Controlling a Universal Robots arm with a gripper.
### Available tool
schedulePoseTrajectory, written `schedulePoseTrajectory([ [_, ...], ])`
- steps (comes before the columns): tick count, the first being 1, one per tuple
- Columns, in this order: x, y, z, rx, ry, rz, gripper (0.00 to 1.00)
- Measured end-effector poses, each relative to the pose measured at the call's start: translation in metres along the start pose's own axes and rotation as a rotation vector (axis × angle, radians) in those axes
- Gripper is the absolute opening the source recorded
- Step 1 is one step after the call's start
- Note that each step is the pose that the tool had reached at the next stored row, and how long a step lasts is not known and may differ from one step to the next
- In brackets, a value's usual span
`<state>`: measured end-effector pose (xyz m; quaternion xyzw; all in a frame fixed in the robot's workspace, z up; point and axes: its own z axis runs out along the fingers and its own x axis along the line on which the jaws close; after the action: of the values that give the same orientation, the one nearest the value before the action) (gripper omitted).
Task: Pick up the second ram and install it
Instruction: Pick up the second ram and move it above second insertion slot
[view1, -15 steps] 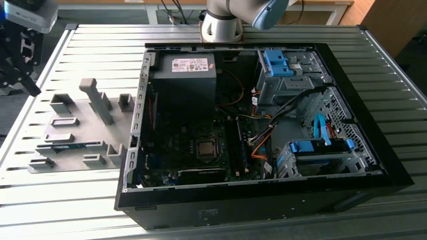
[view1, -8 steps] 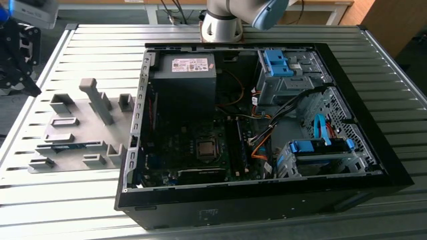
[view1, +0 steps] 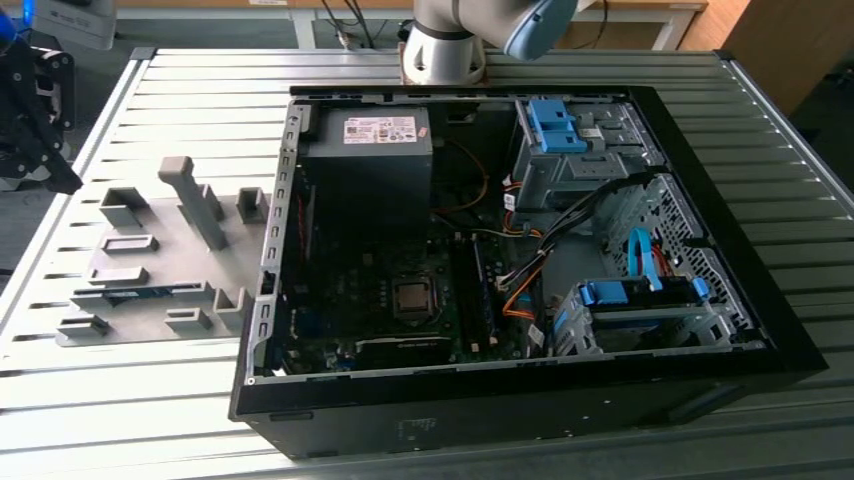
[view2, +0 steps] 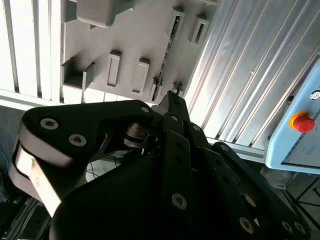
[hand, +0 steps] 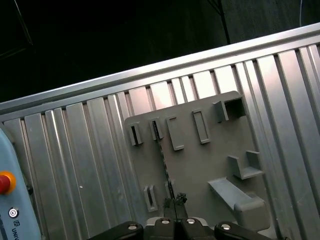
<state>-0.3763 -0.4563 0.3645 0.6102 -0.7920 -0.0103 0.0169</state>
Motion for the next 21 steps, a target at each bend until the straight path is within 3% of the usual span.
schedulePoseTrajectory([
  [14,0.0000,0.0000,0.0000,0.0000,0.0001,-0.002,0.11],
  [21,0.0000,0.0000,0.0018,0.0017,0.0040,-0.109,0.11],
])
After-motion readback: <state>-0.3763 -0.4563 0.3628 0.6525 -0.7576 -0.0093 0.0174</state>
